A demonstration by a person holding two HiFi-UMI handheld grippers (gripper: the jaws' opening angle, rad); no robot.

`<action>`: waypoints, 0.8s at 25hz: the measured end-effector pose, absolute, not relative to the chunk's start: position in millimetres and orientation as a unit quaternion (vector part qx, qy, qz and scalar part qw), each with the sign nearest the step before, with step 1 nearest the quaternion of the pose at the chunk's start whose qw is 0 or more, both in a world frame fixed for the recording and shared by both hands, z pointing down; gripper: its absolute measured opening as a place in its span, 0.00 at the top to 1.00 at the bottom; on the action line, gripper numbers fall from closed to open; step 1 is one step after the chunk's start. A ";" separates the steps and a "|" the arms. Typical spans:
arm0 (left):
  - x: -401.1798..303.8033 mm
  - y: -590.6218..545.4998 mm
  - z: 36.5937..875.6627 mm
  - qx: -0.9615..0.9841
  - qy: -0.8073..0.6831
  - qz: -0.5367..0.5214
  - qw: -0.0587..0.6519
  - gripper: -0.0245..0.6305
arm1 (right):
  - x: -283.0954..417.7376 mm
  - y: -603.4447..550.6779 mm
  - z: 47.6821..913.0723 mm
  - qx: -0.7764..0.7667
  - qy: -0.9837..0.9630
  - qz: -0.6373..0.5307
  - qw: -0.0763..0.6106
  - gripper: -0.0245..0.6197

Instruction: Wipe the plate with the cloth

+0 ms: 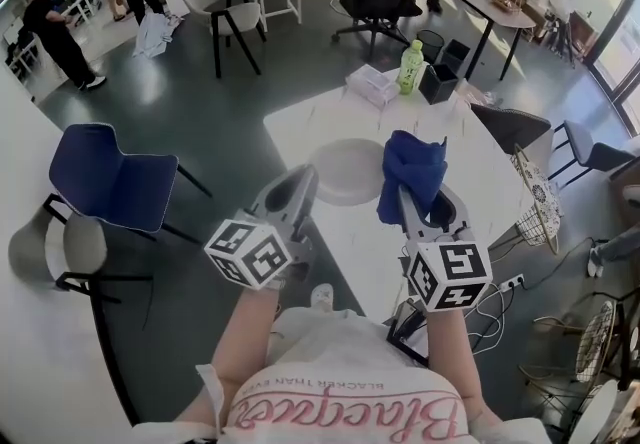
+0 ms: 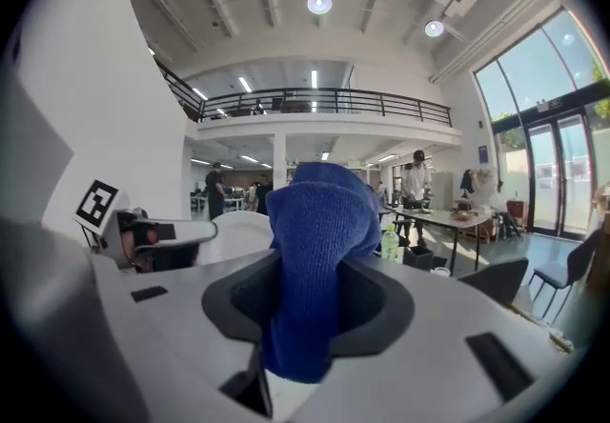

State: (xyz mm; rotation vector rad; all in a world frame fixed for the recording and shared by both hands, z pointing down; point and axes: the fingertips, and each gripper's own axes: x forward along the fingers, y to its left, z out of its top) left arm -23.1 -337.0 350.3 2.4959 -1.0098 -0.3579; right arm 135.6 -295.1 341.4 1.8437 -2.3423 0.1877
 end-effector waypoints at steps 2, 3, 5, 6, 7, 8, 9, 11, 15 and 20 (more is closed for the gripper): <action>-22.1 -337.6 348.0 0.898 -0.361 -0.131 0.213 0.93 | 108.4 -291.6 337.2 0.584 -0.806 0.066 0.069 0.77; -20.8 -338.0 347.2 0.899 -0.359 -0.130 0.214 0.93 | 94.3 -290.2 337.8 0.568 -0.817 0.067 0.069 0.77; -18.4 -338.4 346.2 0.900 -0.356 -0.132 0.215 0.93 | 66.4 -286.8 344.3 0.536 -0.838 0.068 0.078 0.77; -18.0 -338.3 345.8 0.900 -0.356 -0.133 0.216 0.93 | 53.1 -285.0 348.8 0.521 -0.847 0.067 0.085 0.77; -18.0 -338.2 345.4 0.899 -0.356 -0.135 0.216 0.93 | 41.2 -283.6 353.1 0.507 -0.855 0.064 0.094 0.77; -18.2 -338.1 345.0 0.899 -0.357 -0.136 0.216 0.93 | 31.4 -282.9 356.9 0.495 -0.861 0.060 0.102 0.77; -18.5 -337.7 344.7 0.899 -0.357 -0.135 0.216 0.93 | 24.3 -283.2 360.2 0.487 -0.864 0.055 0.111 0.77; -19.5 -336.0 345.0 0.899 -0.355 -0.134 0.219 0.93 | 19.0 -286.4 366.5 0.481 -0.866 0.049 0.128 0.77; -20.9 -334.3 347.6 0.897 -0.354 -0.138 0.226 0.93 | 35.1 -297.9 381.6 0.493 -0.855 0.047 0.155 0.77; -23.5 -335.4 349.5 0.896 -0.357 -0.140 0.226 0.93 | 71.7 -305.9 402.0 0.527 -0.828 0.060 0.182 0.77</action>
